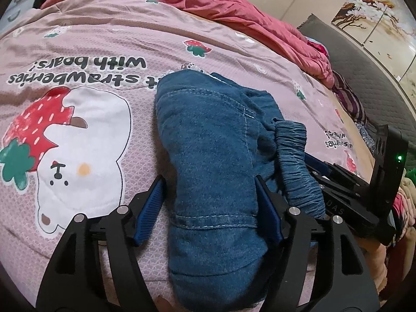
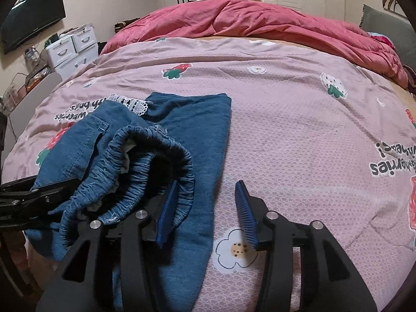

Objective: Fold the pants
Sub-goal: 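Open both tools and withdraw them from the folded pants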

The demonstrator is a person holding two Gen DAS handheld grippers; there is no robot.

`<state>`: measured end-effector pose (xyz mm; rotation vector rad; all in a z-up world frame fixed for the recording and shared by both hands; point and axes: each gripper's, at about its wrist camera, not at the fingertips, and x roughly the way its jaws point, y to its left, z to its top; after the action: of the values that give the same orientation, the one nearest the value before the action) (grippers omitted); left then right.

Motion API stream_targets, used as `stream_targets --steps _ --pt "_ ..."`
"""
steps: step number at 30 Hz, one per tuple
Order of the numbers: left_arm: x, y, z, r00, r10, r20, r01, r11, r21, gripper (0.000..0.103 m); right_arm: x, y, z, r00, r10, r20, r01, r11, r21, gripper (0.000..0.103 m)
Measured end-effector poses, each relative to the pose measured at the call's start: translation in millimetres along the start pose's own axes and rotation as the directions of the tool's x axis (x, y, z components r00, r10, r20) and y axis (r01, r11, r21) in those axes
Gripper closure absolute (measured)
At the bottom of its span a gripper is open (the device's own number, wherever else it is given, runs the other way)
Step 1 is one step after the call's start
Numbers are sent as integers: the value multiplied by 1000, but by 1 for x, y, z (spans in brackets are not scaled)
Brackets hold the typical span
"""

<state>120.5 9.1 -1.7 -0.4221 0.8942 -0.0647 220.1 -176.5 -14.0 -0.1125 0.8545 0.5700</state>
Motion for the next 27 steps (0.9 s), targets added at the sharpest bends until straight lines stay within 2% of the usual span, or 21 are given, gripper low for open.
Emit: stream_targets --steps 8,11,15,17,20,27 --pt "-4 2 1 1000 -5 8 5 1000 -5 32 -6 -5 -2 1000 -13 13 13 1000 18 43" --pt "-9 3 1 1000 -6 14 6 1000 -8 30 -10 -7 -2 1000 -8 19 8 1000 27 41" --pt "-15 4 2 1000 -7 25 8 1000 -10 20 -16 -6 -3 999 -20 35 19 1000 23 35" --pt "-19 4 2 999 -9 33 9 1000 -10 19 -19 -6 -4 999 -18 41 17 999 28 34" --pt "-25 3 2 999 -6 45 6 1000 -3 17 -25 -6 -6 998 -29 55 27 999 35 26" --pt "-37 -1 2 998 -6 58 5 1000 16 10 -47 -4 -10 993 -55 101 50 998 49 17"
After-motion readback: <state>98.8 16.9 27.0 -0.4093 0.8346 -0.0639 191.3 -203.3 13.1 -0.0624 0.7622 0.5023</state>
